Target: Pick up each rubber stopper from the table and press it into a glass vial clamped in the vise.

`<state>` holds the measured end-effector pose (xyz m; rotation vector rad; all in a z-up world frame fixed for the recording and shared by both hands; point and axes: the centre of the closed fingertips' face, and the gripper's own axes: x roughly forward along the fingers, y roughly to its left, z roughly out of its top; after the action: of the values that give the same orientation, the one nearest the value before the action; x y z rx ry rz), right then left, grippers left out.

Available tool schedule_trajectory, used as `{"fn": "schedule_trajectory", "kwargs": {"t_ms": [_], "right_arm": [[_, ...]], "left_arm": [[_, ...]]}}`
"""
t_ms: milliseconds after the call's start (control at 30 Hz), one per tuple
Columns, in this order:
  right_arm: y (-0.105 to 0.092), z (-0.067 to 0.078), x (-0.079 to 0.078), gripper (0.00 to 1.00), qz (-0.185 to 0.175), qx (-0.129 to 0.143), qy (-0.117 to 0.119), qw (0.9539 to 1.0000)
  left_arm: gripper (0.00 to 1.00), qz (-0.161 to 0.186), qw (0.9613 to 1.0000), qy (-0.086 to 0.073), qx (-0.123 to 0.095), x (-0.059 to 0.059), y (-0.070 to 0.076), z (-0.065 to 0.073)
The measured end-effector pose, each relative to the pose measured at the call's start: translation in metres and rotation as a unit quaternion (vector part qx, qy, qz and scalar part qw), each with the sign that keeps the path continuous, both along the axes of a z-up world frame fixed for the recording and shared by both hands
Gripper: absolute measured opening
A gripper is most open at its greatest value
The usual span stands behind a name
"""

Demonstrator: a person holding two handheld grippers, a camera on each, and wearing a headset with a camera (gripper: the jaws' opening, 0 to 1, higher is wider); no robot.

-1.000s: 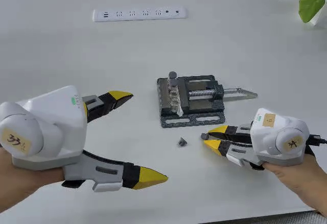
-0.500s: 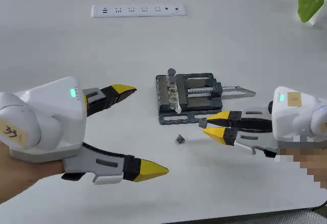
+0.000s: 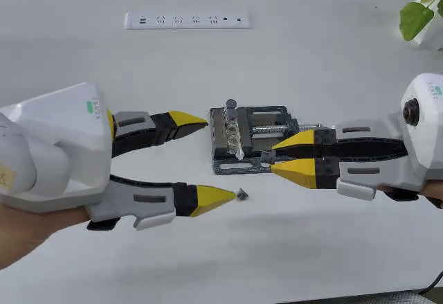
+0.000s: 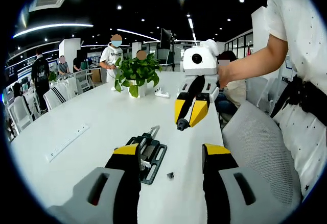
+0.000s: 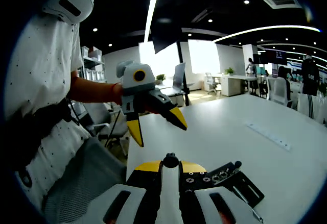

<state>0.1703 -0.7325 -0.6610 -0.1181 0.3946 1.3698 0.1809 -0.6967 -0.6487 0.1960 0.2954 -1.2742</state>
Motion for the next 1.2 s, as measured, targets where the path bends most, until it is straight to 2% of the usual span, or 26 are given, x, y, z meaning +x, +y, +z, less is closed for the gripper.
{"fn": "schedule_trajectory", "kwargs": {"t_ms": [67,133,200,333,400,433,700,1200], "right_arm": [[0.003,0.005,-0.002,0.07,0.005,0.005,0.0,1.0],[0.007,0.011,-0.004,0.07,0.012,0.01,0.0,0.9999],[0.009,0.015,-0.007,0.07,0.018,0.013,0.0,0.9998],[0.013,0.028,-0.01,0.07,0.026,0.034,0.003,0.9991],[0.015,0.031,-0.011,0.07,0.03,0.034,0.0,0.999],[0.016,0.033,-0.012,0.07,0.033,0.036,0.0,0.9988],[0.02,0.039,-0.017,0.07,0.046,0.044,0.0,0.9979],[0.023,0.043,-0.016,0.07,0.054,0.051,-0.002,0.9972]], "left_arm": [[0.34,-0.008,0.9999,-0.001,-0.011,-0.001,-0.003,0.008],[0.32,-0.013,0.9997,-0.003,-0.02,-0.002,-0.006,0.015],[0.3,-0.021,0.9995,-0.008,-0.024,-0.004,-0.008,0.019],[0.2,-0.038,0.999,-0.005,-0.023,-0.009,-0.012,0.02],[0.15,-0.045,0.9986,-0.004,-0.028,-0.012,-0.015,0.024],[0.15,-0.049,0.9982,0.0,-0.034,-0.013,-0.017,0.026],[0.09,-0.062,0.9968,-0.001,-0.051,-0.018,-0.022,0.036],[0.06,-0.075,0.9958,-0.003,-0.052,-0.022,-0.022,0.041]]}}
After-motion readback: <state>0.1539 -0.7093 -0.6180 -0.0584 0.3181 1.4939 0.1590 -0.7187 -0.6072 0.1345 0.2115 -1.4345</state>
